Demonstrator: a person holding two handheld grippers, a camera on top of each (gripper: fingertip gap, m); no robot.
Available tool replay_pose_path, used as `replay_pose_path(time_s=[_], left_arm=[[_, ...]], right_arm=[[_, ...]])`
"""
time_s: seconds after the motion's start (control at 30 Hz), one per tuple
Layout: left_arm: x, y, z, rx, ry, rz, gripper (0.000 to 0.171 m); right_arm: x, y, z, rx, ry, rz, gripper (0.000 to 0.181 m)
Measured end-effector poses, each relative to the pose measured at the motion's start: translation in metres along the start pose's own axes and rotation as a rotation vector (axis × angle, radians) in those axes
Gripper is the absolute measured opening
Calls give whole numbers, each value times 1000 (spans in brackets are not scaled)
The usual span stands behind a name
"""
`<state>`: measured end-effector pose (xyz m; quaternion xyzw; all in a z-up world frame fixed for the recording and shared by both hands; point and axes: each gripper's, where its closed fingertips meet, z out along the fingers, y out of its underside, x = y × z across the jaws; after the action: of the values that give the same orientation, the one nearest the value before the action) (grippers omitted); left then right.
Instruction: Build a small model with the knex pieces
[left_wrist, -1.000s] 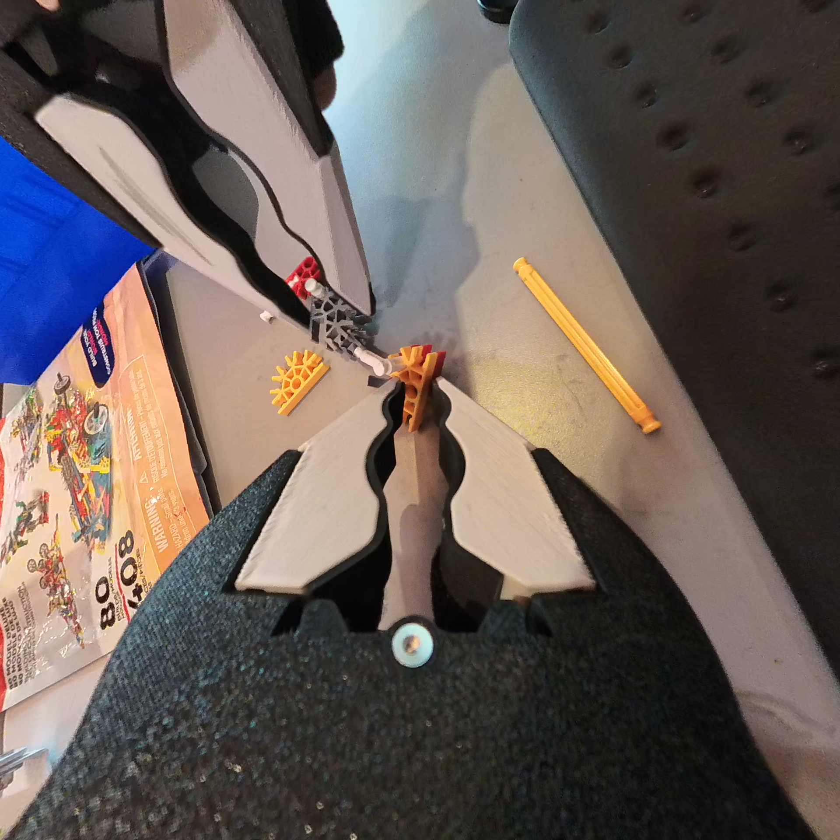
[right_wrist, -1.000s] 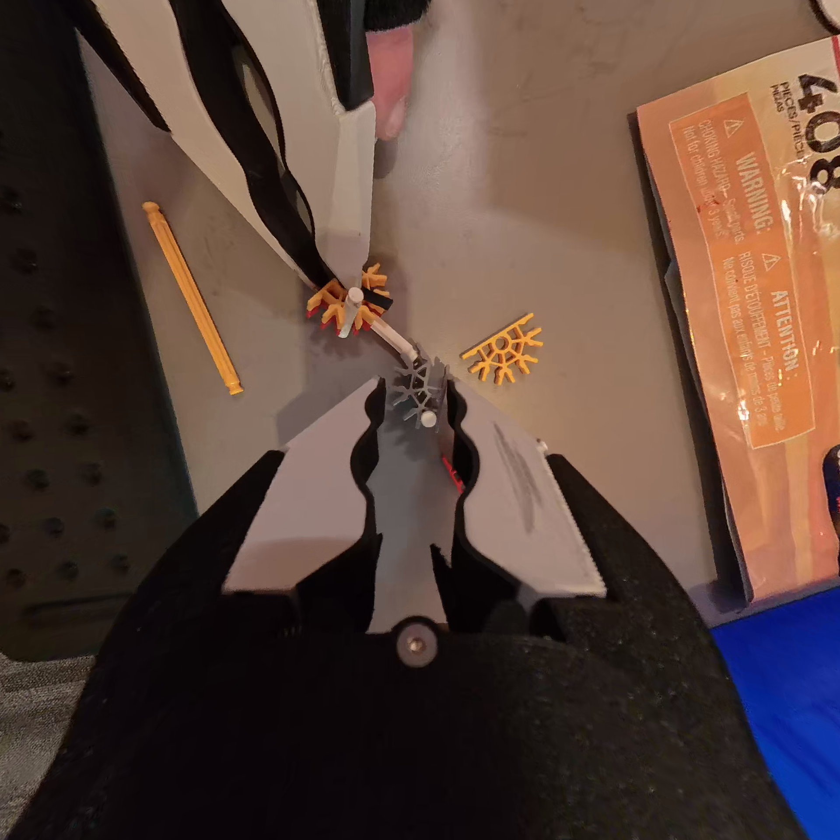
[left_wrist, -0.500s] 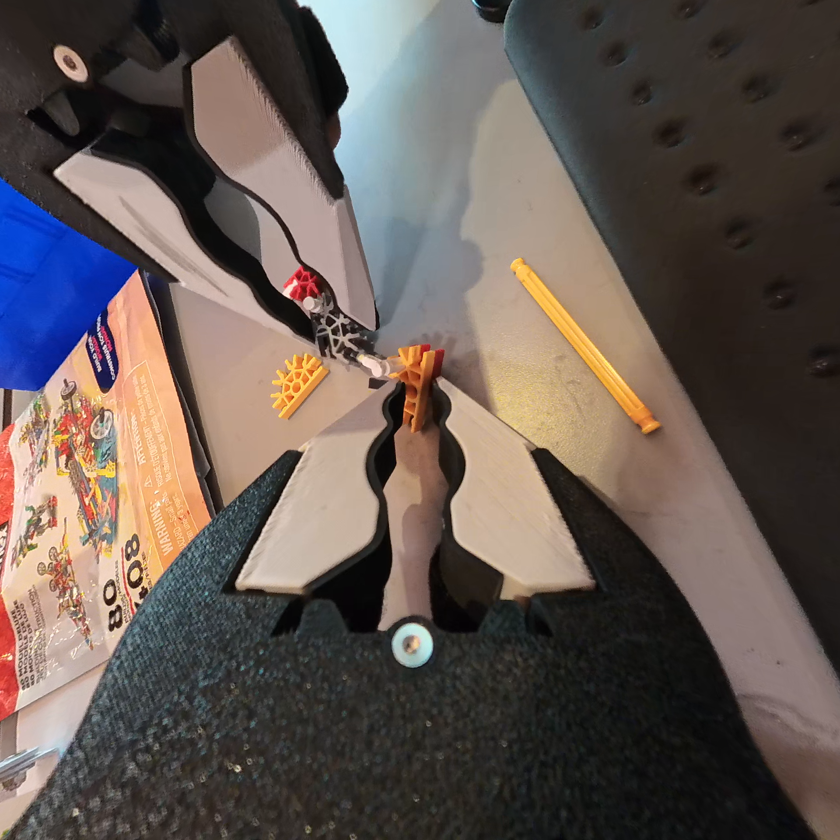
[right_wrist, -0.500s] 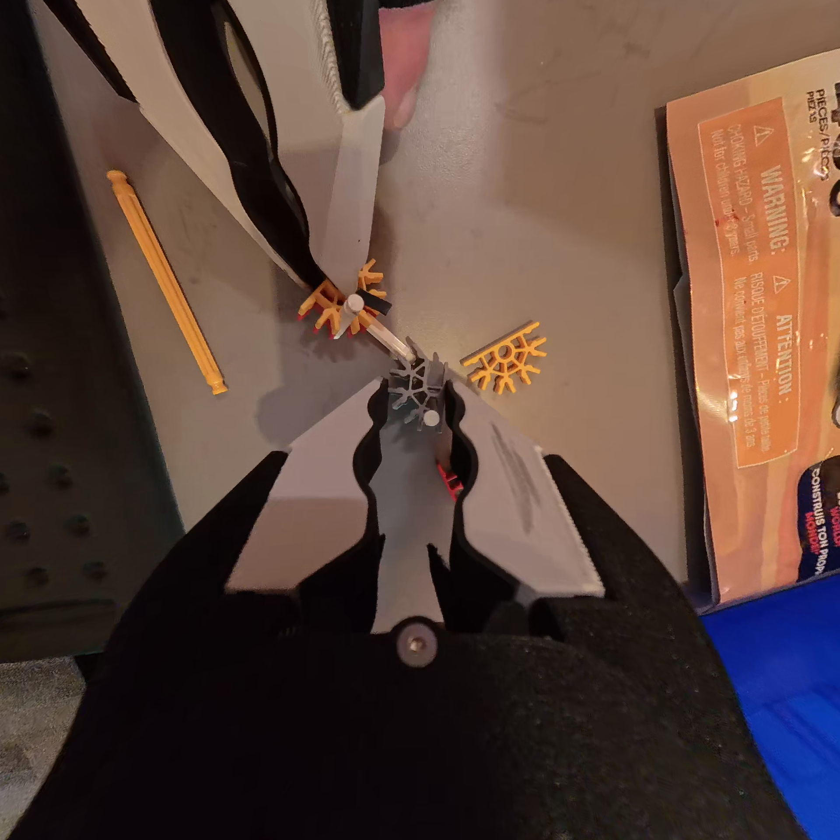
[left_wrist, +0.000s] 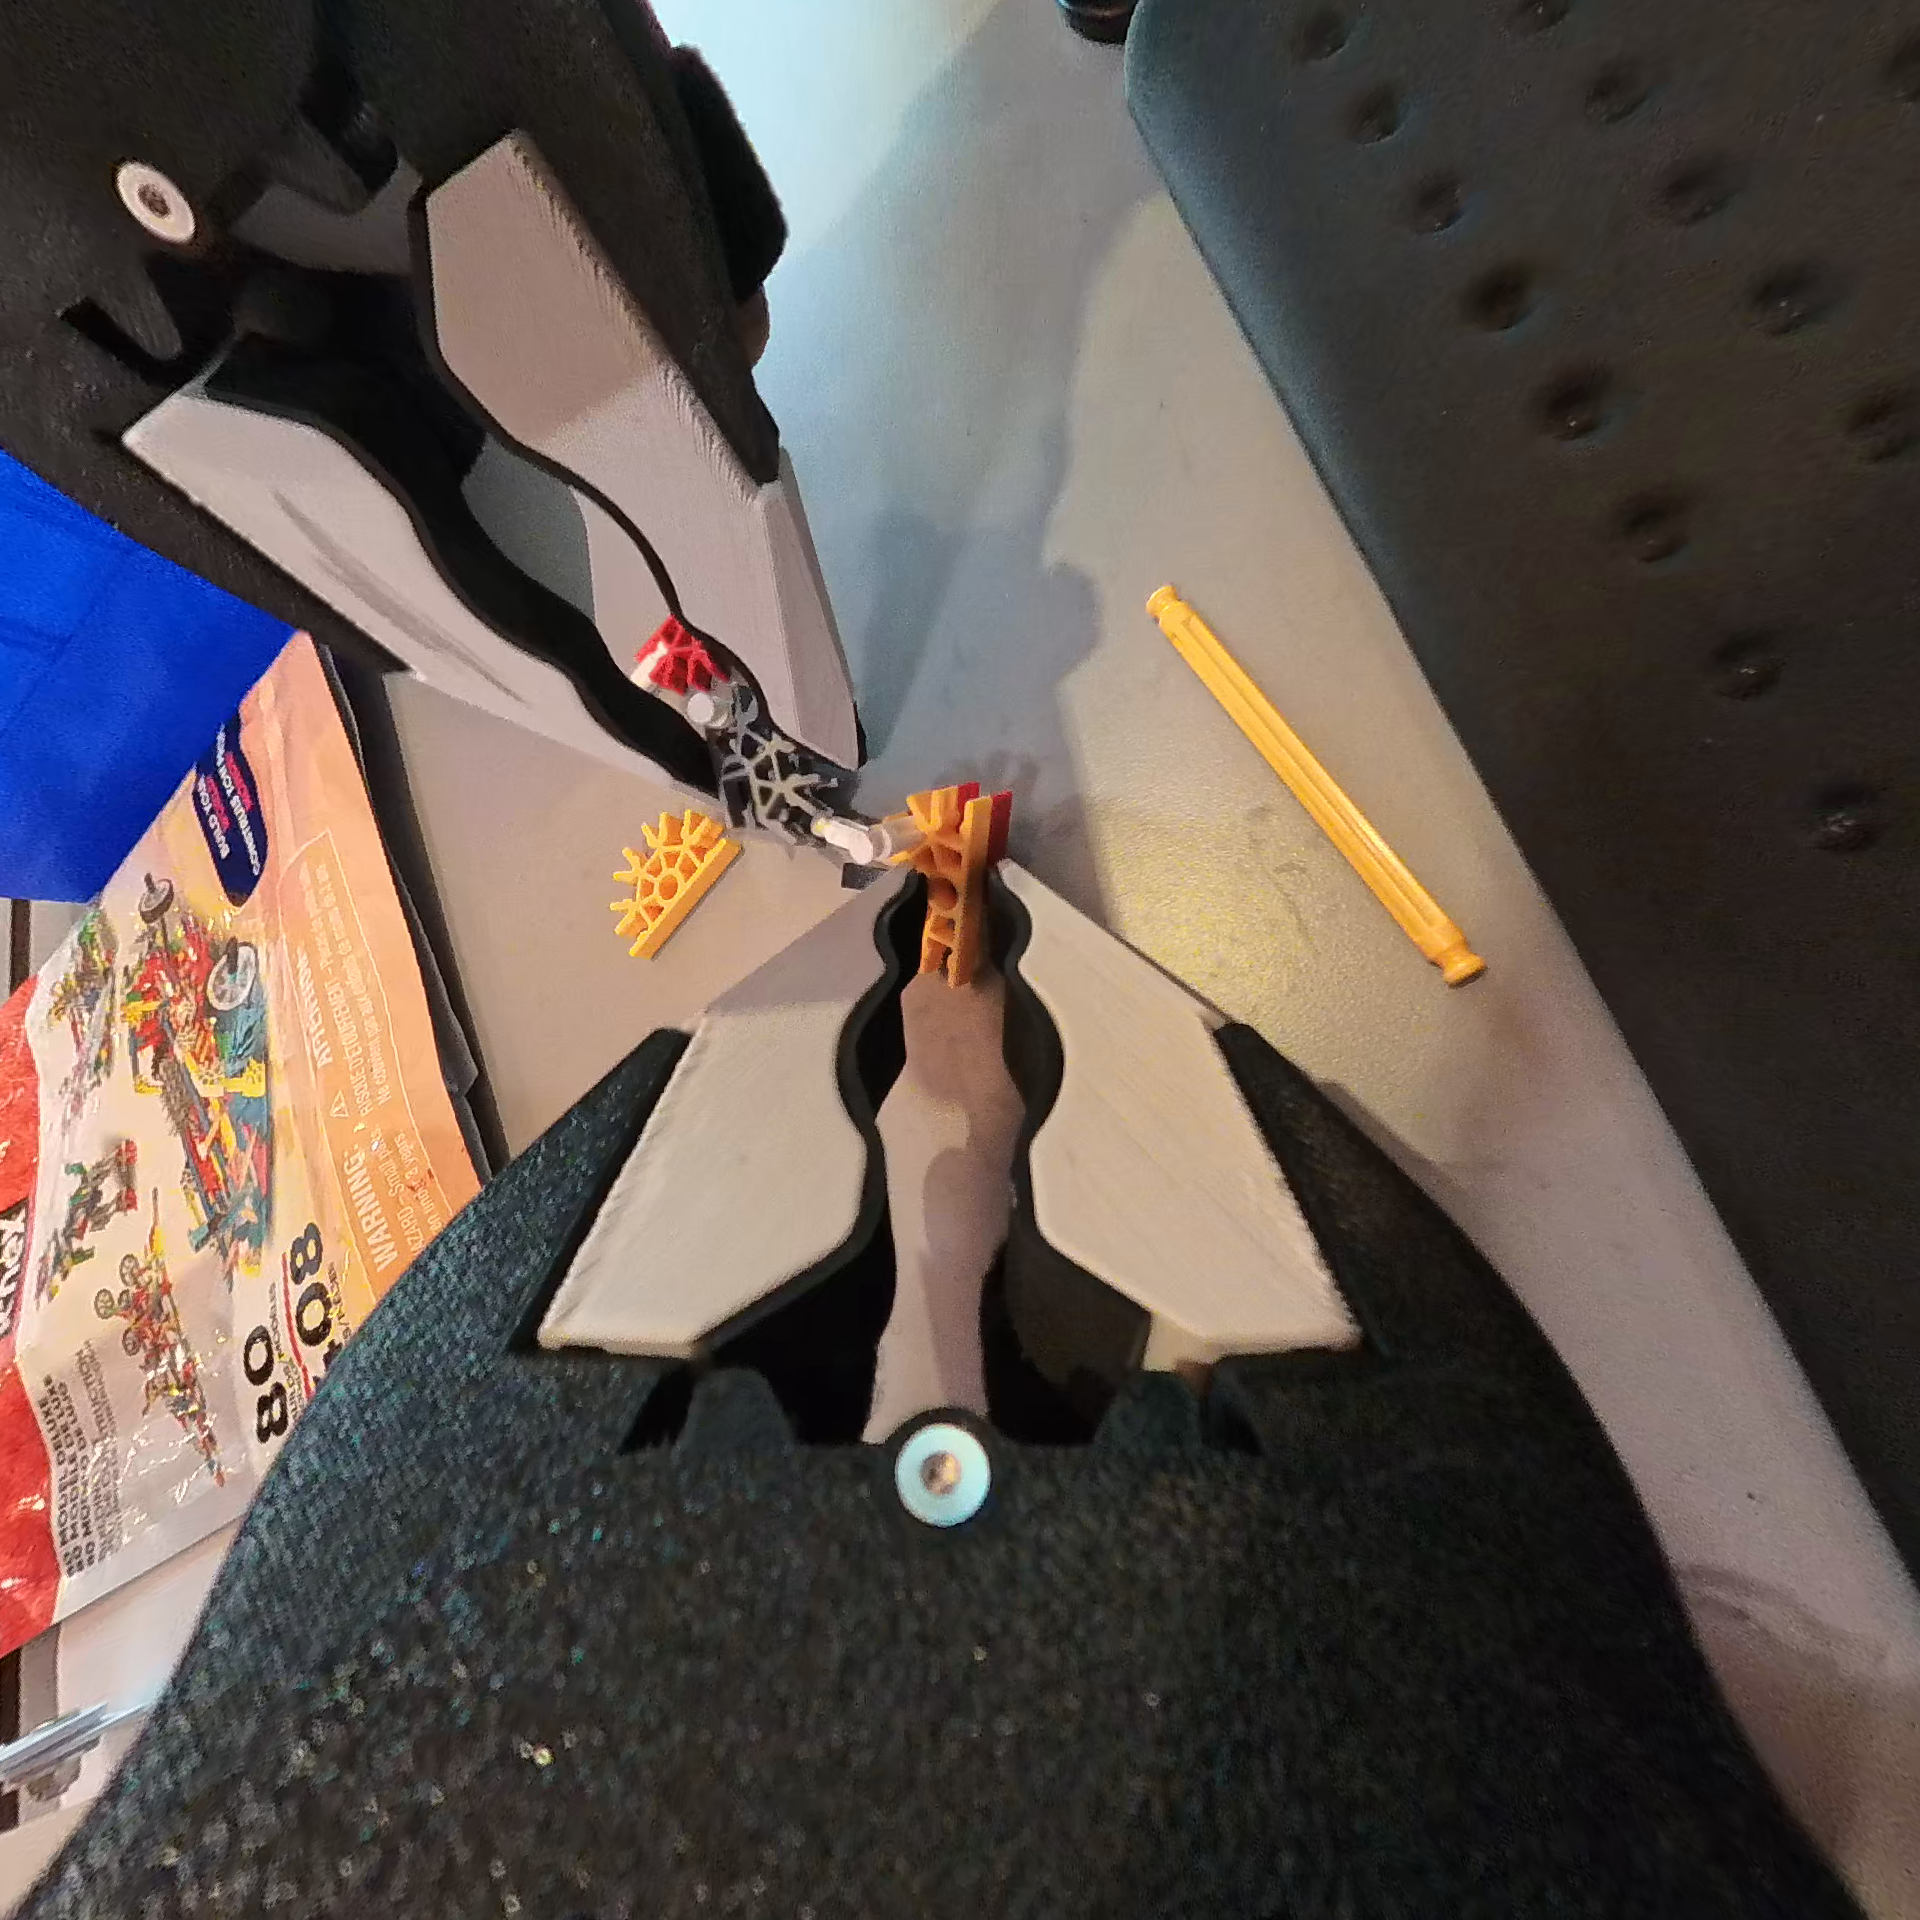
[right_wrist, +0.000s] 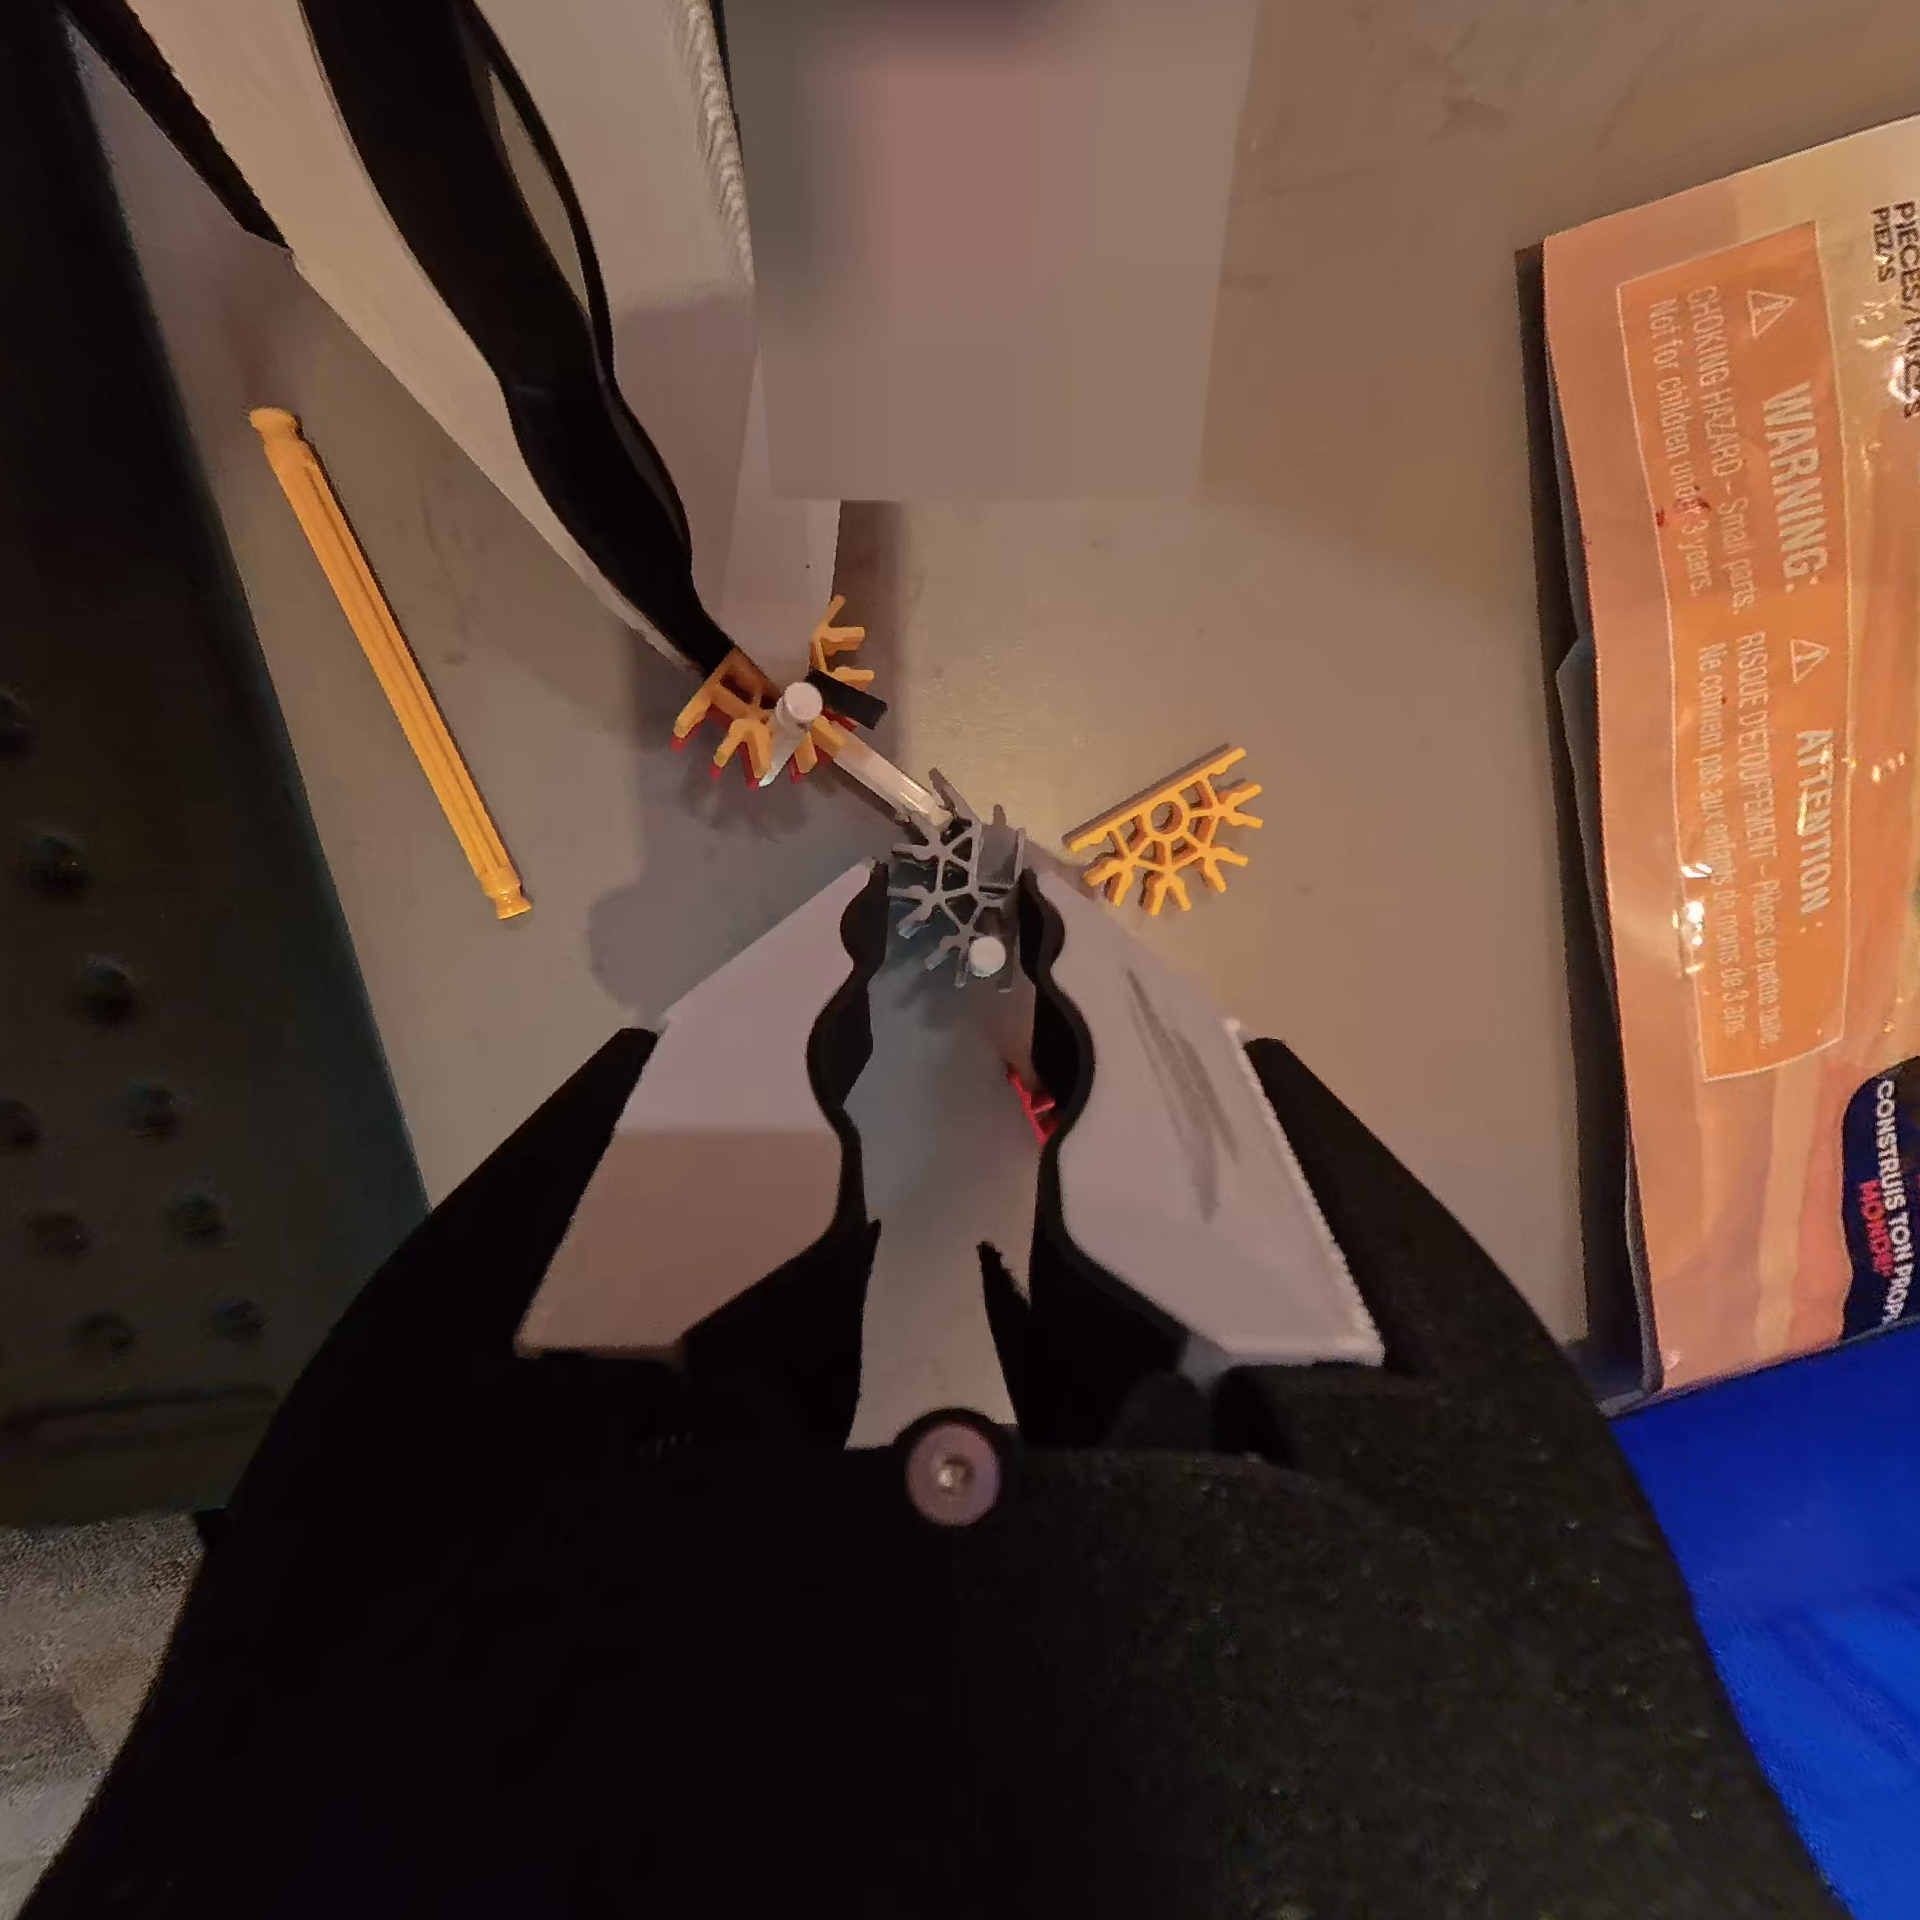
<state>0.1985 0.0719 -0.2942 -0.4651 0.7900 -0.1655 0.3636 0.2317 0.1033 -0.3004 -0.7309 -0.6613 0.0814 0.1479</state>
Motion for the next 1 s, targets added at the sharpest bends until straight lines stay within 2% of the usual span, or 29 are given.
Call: replay_pose_path(time_s=[0.37,0.83,1.0], left_arm=[[-2,4,0,-16,-3,-18,12],[-2,4,1,-2,-10,-17,12],[-1,4,0,-2,-14,-15,12]], right_arm=[[-2,1,-2,134,-31,97,24],[-5,1,0,183,-145,83,23],[-5,2,0,195,-142,100,24]])
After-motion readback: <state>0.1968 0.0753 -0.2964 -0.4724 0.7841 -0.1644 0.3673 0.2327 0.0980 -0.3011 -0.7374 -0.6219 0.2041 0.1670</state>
